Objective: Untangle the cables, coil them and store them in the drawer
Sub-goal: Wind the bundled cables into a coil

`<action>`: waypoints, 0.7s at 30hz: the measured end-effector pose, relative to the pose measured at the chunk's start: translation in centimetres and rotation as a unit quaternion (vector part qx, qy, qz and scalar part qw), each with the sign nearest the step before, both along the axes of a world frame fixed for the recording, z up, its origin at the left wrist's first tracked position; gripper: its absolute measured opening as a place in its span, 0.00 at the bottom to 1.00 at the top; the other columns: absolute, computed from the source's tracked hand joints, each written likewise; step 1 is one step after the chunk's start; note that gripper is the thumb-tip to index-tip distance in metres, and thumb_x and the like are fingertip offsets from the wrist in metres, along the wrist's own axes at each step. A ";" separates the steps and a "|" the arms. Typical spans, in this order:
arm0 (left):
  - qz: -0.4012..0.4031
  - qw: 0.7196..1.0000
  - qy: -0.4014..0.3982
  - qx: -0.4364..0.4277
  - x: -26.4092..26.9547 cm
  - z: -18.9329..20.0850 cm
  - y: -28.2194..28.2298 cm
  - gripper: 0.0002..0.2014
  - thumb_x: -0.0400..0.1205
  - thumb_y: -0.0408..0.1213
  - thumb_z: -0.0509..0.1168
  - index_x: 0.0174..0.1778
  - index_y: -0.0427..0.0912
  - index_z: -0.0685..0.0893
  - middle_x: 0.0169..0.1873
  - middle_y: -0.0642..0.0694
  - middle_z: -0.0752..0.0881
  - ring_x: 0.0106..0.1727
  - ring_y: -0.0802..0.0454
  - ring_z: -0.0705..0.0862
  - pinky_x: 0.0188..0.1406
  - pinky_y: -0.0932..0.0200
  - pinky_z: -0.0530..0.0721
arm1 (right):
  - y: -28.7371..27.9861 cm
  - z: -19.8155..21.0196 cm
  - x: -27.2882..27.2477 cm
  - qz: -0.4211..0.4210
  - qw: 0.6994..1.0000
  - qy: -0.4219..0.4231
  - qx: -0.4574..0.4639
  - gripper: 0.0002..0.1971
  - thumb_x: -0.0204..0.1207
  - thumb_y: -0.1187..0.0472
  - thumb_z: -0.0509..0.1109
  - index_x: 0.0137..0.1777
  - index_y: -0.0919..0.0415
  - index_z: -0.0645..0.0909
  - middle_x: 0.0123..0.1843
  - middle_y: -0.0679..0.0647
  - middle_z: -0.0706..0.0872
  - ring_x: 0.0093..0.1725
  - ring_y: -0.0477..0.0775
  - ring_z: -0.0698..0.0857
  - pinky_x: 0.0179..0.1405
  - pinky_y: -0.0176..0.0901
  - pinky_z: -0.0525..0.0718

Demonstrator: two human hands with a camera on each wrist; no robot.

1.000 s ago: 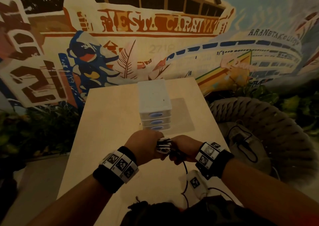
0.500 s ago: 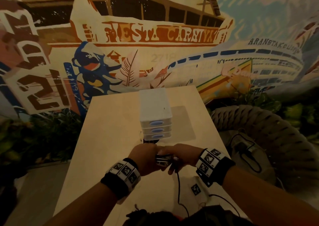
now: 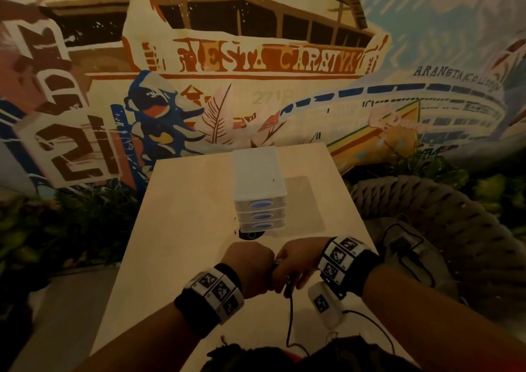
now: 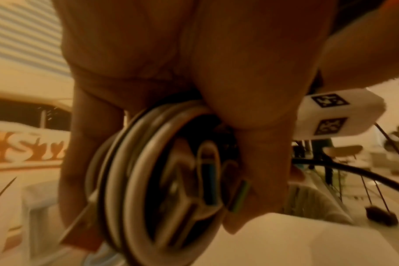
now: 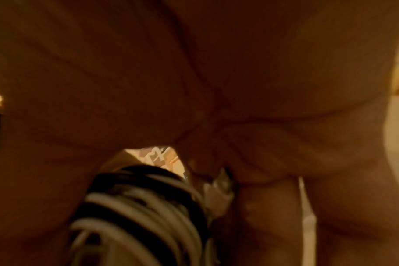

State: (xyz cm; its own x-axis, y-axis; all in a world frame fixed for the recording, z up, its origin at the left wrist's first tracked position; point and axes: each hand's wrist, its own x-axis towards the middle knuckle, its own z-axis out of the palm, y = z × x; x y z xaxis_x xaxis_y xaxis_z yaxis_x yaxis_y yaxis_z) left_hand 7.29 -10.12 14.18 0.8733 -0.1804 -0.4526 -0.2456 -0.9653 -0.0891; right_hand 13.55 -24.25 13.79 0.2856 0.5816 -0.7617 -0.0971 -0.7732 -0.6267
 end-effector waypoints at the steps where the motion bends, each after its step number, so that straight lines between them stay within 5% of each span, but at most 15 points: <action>1: -0.010 1.000 0.002 0.014 0.0 0.1 -0.3 0.10 0.83 0.48 0.67 0.49 0.47 0.88 0.38 0.50 0.87 0.38 0.49 0.84 0.40 0.55 0.84 | 0.5 0.1 -0.2 0.020 0.999 -0.033 -0.014 0.15 0.76 0.54 0.77 0.59 0.62 0.89 0.45 0.46 0.92 0.49 0.48 0.92 0.55 0.42 0.87; 5: -0.020 0.999 0.016 0.045 0.0 0.2 -0.8 0.09 0.84 0.44 0.67 0.51 0.47 0.90 0.46 0.48 0.90 0.49 0.44 0.89 0.44 0.55 0.83 | 2.5 0.1 -1.0 0.119 0.971 -0.193 -0.080 0.19 0.70 0.49 0.83 0.55 0.61 0.91 0.31 0.45 0.87 0.37 0.47 0.88 0.55 0.47 0.88; 12: 0.007 0.999 0.026 0.047 -0.7 0.0 -0.6 0.09 0.83 0.42 0.65 0.38 0.45 0.83 0.34 0.48 0.83 0.49 0.42 0.89 0.43 0.53 0.80 | 2.5 -1.3 -2.7 0.140 0.951 -0.263 -0.084 0.15 0.79 0.54 0.75 0.53 0.67 0.90 0.39 0.57 0.86 0.40 0.55 0.83 0.53 0.49 0.84; 14: 0.011 1.000 0.014 0.026 -0.9 0.2 -0.4 0.08 0.83 0.43 0.66 0.51 0.43 0.86 0.45 0.46 0.89 0.52 0.42 0.89 0.47 0.52 0.84 | 2.5 -1.8 -3.0 0.162 0.938 -0.292 -0.098 0.15 0.80 0.54 0.73 0.53 0.67 0.89 0.41 0.58 0.84 0.41 0.57 0.81 0.52 0.50 0.84; 17: 0.051 0.997 -0.005 -0.053 -0.9 -0.1 0.8 0.31 0.79 0.52 0.72 0.75 0.45 0.71 0.59 0.47 0.87 0.58 0.44 0.87 0.56 0.49 0.86 | 1.6 -1.7 -2.7 0.149 0.941 -0.294 -0.072 0.14 0.82 0.52 0.69 0.42 0.63 0.83 0.33 0.54 0.81 0.31 0.54 0.78 0.34 0.42 0.79; 21: 0.038 0.984 -0.034 -0.168 -0.9 0.1 2.9 0.48 0.69 0.61 0.79 0.82 0.58 0.61 0.76 0.53 0.76 0.71 0.48 0.80 0.68 0.49 0.82 | -0.1 -1.0 -2.1 0.116 0.953 -0.278 -0.036 0.11 0.80 0.52 0.70 0.47 0.62 0.82 0.36 0.56 0.81 0.34 0.56 0.79 0.32 0.41 0.75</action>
